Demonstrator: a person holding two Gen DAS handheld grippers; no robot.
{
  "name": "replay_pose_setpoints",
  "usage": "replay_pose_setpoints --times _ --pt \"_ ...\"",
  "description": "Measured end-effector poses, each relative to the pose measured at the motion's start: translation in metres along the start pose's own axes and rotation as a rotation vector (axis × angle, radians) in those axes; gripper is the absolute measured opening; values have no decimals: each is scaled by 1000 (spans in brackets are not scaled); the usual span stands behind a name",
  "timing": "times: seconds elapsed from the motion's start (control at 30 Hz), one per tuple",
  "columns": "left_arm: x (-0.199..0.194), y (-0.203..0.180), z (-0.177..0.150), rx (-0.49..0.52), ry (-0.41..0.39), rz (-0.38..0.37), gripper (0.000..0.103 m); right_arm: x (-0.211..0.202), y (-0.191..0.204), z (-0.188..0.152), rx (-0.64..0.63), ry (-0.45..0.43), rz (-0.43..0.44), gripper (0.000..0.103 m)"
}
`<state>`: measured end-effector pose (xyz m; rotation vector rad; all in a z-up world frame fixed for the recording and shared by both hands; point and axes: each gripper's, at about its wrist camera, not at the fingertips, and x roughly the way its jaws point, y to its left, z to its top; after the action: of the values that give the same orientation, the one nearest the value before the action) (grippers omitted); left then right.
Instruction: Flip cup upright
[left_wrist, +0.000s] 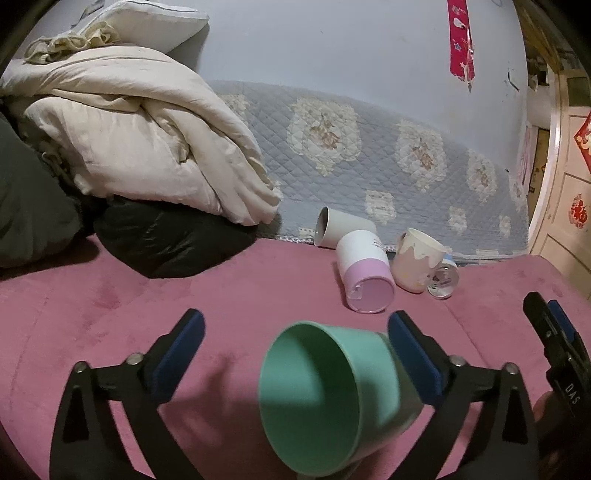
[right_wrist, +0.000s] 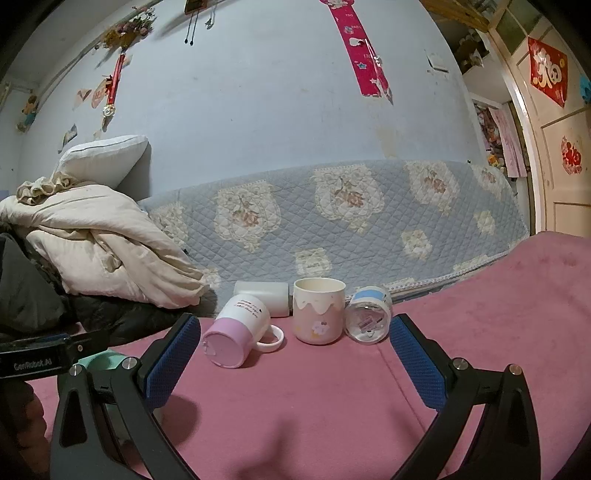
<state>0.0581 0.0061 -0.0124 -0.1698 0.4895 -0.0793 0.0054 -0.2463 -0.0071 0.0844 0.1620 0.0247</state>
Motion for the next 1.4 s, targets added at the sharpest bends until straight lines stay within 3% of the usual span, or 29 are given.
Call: replay_pose_setpoints --times 0.33,0.4,0.53,0.57,0.67,0.73,0.77,1.03,1.1,1.27,1.4 --pt "29 25 -6 -195 160 -186 103 0 0 0 2 -2 1 103" --pt "37 27 -9 -234 208 -256 103 0 0 0 2 -1 1 103" --pt "59 21 -21 -304 375 -480 103 0 1 0 2 1 2 103" --pt "59 17 -22 -286 380 -487 103 -1 1 0 2 3 3 103" --pt "48 6 -21 -226 354 -466 103 0 1 0 3 3 4 103" --pt "45 1 -22 -212 349 -490 92 0 1 0 3 3 3 103" --pt "42 1 -21 -210 339 -487 93 0 1 0 3 2 3 103" --pt "6 -22 -10 57 93 -182 91 0 1 0 3 1 3 103" --pt "5 -24 -11 102 71 -132 90 0 1 0 3 1 4 103" --pt "14 -24 -11 124 104 -119 90 0 1 0 3 2 3 103" --pt "13 -28 -11 135 100 -151 90 0 1 0 2 4 3 103"
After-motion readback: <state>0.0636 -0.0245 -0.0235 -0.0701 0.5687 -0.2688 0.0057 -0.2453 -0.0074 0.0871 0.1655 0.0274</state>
